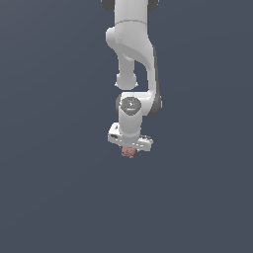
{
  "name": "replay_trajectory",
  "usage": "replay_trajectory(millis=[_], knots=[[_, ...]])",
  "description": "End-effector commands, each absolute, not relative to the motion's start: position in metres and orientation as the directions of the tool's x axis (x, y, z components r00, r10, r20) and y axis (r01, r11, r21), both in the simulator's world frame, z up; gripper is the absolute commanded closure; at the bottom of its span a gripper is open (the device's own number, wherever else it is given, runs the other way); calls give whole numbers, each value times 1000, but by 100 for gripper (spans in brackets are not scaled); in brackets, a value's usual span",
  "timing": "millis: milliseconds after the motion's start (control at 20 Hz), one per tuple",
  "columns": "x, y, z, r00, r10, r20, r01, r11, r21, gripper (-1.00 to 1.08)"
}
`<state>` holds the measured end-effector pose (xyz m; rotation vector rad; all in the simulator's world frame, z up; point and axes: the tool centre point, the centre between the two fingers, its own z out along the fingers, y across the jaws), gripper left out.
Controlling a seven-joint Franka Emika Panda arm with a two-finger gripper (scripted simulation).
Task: Pick up the object and move it to a goal position.
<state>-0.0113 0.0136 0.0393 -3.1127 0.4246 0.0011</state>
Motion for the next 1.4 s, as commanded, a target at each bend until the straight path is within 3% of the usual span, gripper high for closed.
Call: replay_trajectory(millis=[0, 750, 1350], knots=[[-11, 13, 38, 963, -268, 0, -268, -963, 0, 108], [-13, 24, 48, 963, -268, 0, -268, -963, 0, 108], [-28, 114, 123, 963, -268, 1, -268, -963, 1, 108]])
